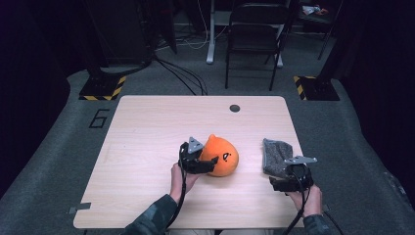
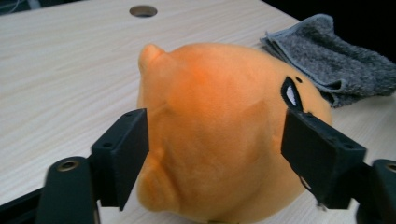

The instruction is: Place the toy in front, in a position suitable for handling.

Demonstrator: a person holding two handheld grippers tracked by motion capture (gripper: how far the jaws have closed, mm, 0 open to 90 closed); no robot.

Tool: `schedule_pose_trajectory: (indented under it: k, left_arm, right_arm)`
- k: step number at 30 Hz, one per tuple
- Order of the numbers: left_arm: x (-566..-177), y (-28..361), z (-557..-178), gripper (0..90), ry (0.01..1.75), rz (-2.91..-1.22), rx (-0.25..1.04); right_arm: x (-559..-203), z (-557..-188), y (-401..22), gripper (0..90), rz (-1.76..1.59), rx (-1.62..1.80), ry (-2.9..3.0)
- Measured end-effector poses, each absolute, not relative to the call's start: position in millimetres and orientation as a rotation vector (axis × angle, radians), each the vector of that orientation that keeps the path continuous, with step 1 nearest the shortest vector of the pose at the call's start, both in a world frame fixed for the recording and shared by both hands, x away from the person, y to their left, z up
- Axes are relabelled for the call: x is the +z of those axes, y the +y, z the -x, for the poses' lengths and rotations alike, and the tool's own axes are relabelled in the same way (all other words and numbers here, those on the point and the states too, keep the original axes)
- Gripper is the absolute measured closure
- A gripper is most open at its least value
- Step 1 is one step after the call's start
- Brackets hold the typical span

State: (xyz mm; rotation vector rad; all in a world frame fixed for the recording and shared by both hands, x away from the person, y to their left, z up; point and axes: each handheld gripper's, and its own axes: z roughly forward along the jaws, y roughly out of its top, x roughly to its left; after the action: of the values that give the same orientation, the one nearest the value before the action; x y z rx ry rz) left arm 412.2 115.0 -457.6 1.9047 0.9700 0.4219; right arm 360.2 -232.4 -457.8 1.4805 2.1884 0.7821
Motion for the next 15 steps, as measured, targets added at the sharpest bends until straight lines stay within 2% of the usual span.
schedule_pose_trajectory:
  k: [7, 15]
  left_arm:
    - [-458, 150, -422, 17.3, 0.957, -1.900, 0.409]
    - [-468, 155, -437, 24.6, 0.922, -1.951, 0.307]
  right_arm:
    - [-456, -360, -235, 10.8, -1.476, 0.786, 2.184]
    - [-454, -362, -234, 11.0, -1.459, 0.783, 2.180]
